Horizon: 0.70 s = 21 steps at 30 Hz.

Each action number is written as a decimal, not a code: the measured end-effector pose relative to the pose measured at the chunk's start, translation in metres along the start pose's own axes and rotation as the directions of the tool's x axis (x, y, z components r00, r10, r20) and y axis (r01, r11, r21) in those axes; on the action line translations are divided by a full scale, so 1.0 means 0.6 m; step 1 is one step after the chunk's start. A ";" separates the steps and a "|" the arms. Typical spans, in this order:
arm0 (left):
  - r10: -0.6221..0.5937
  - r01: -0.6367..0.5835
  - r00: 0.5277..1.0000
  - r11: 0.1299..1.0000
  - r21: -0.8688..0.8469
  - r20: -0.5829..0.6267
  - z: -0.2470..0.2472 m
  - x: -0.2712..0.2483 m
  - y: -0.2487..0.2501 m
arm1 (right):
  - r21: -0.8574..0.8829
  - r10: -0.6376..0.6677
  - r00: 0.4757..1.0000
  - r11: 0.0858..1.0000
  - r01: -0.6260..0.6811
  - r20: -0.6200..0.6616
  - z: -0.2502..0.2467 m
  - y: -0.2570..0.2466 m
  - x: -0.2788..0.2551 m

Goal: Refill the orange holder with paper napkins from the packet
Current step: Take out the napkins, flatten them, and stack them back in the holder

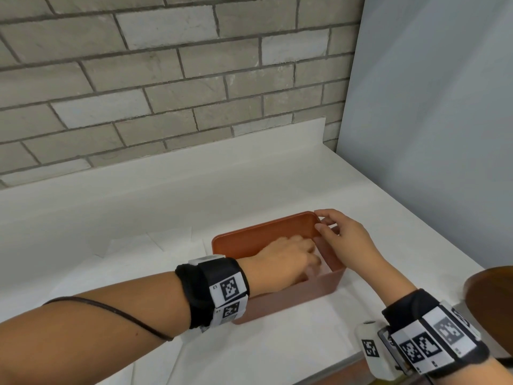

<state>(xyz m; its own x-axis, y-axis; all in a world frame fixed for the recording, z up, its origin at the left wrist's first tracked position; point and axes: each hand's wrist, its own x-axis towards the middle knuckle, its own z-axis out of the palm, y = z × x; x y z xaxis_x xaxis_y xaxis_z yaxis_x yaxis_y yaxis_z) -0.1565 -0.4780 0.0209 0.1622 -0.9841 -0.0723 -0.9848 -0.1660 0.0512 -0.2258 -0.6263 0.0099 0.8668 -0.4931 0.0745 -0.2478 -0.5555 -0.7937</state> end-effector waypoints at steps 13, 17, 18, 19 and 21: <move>0.070 -0.014 0.920 0.989 -0.147 0.386 0.010 -0.012 -0.022 | -0.042 -0.005 1.000 0.999 0.005 0.006 -0.001 -0.001 -0.002; 0.049 0.043 0.938 0.966 -0.256 0.344 -0.002 -0.014 -0.027 | -0.056 -0.001 1.000 0.998 0.001 0.000 -0.003 -0.005 -0.003; 0.024 0.064 0.955 0.956 -0.285 0.294 -0.014 -0.017 -0.027 | -0.062 -0.001 1.000 0.998 0.001 0.002 -0.004 -0.005 -0.002; -0.006 0.087 0.970 0.942 -0.323 0.245 -0.029 -0.024 -0.028 | -0.075 -0.001 1.000 0.997 0.001 0.008 -0.006 -0.006 -0.002; -0.059 0.112 0.989 0.898 -0.425 0.136 -0.061 -0.048 -0.036 | -0.104 0.008 1.000 0.995 -0.006 0.023 -0.011 -0.008 -0.002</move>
<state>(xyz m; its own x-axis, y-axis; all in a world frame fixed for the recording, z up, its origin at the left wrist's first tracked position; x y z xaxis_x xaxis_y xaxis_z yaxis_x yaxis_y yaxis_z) -0.1378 -0.4487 0.0584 0.2099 -0.9548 -0.2104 -0.8400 -0.2862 0.4609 -0.2281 -0.6274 0.0176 0.8745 -0.4820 0.0540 -0.2966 -0.6195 -0.7268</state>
